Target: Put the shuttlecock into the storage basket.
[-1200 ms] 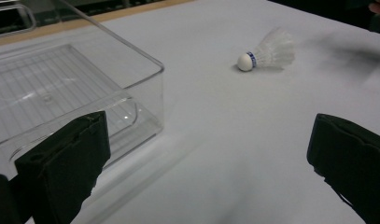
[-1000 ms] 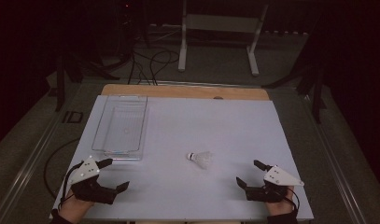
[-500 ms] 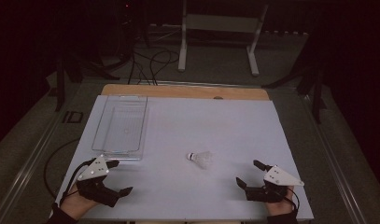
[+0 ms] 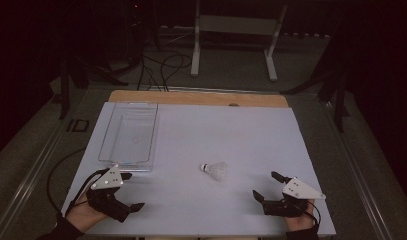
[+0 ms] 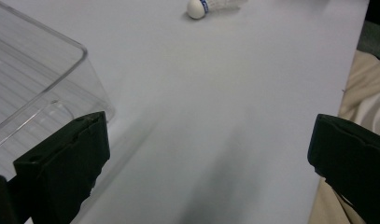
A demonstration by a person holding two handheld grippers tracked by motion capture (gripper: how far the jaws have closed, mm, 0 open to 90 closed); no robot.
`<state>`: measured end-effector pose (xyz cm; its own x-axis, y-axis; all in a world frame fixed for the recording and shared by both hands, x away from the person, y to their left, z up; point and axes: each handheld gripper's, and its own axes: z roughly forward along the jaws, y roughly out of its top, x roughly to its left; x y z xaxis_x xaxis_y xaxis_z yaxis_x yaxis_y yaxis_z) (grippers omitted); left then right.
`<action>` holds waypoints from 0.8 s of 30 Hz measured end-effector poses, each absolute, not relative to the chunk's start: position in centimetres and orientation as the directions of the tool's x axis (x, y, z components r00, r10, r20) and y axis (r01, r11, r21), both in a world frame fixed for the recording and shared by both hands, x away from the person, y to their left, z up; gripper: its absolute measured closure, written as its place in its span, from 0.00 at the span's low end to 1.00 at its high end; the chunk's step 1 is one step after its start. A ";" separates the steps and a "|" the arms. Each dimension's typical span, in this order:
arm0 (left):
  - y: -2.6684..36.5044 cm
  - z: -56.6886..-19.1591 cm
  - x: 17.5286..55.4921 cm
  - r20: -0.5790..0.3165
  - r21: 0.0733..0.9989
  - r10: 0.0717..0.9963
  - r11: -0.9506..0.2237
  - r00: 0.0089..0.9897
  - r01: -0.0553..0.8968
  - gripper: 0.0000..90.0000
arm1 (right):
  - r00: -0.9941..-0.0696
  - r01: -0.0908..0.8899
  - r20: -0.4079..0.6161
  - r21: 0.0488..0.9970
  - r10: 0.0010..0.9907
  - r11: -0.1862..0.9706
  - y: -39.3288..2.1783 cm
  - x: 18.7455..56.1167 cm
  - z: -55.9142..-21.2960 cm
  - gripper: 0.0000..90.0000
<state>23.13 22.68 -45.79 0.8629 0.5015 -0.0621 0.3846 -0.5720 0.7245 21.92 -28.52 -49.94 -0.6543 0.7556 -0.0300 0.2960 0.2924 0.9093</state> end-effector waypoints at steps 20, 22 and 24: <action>20.2 -45.4 24.3 -0.073 0.644 0.344 -0.700 0.936 0.308 0.00 | -0.653 0.294 -0.032 0.910 0.757 0.293 -28.5 21.9 -49.9 0.10; 19.9 -45.5 24.4 -0.085 0.634 0.330 -0.710 0.940 0.306 0.00 | -0.653 0.296 -0.032 0.909 0.757 0.293 -28.6 21.9 -49.9 0.10; 19.7 -45.5 24.6 -0.091 0.627 0.309 -0.721 0.947 0.296 0.00 | -0.653 0.296 -0.032 0.909 0.756 0.294 -28.5 21.9 -49.9 0.10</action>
<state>24.57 19.67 -45.52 0.9467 0.3090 -0.0909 0.2955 -0.7209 0.6269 21.92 -28.55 -49.93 -0.6533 0.7564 -0.0317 0.2965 0.2941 0.9086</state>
